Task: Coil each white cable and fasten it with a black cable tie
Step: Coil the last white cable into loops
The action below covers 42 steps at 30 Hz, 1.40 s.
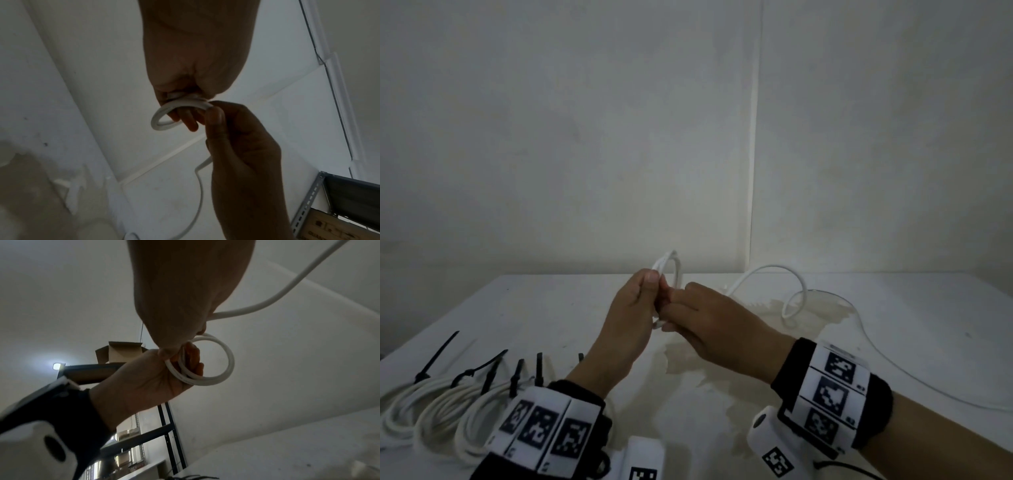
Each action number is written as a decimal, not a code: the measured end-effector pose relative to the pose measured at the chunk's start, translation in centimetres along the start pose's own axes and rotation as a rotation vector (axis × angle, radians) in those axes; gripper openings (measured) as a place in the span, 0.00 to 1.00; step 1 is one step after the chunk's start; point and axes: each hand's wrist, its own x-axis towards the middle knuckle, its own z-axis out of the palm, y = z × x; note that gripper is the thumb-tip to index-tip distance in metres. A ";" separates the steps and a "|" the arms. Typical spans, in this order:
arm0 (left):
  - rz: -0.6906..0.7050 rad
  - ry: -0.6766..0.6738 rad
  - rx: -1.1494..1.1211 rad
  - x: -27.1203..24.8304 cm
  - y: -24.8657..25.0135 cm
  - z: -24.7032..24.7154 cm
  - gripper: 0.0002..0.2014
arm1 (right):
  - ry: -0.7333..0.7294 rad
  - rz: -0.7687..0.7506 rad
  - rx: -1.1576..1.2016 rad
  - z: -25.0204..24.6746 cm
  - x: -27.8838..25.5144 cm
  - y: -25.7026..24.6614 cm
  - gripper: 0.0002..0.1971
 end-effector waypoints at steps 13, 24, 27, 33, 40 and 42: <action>-0.198 -0.295 -0.240 -0.9 2.0 0.2 0.19 | 0.189 0.289 0.270 -3.4 -0.2 1.9 0.12; -0.310 -0.342 -0.373 -0.8 3.0 0.3 0.22 | -0.139 0.680 0.517 -5.1 0.2 1.7 0.11; -0.282 -0.375 -0.235 -0.7 3.1 0.2 0.19 | -0.177 0.668 0.451 -5.6 0.3 1.8 0.12; -0.296 -0.379 -0.244 -1.0 2.9 0.7 0.18 | -0.161 0.712 0.492 -5.8 -0.2 2.0 0.16; -0.340 -0.228 -0.488 -0.6 3.1 1.3 0.19 | -0.001 0.668 0.510 -6.2 -1.0 2.9 0.16; -0.335 -0.176 -0.549 -0.4 2.9 1.0 0.19 | 0.022 0.666 0.478 -5.7 -1.6 3.6 0.14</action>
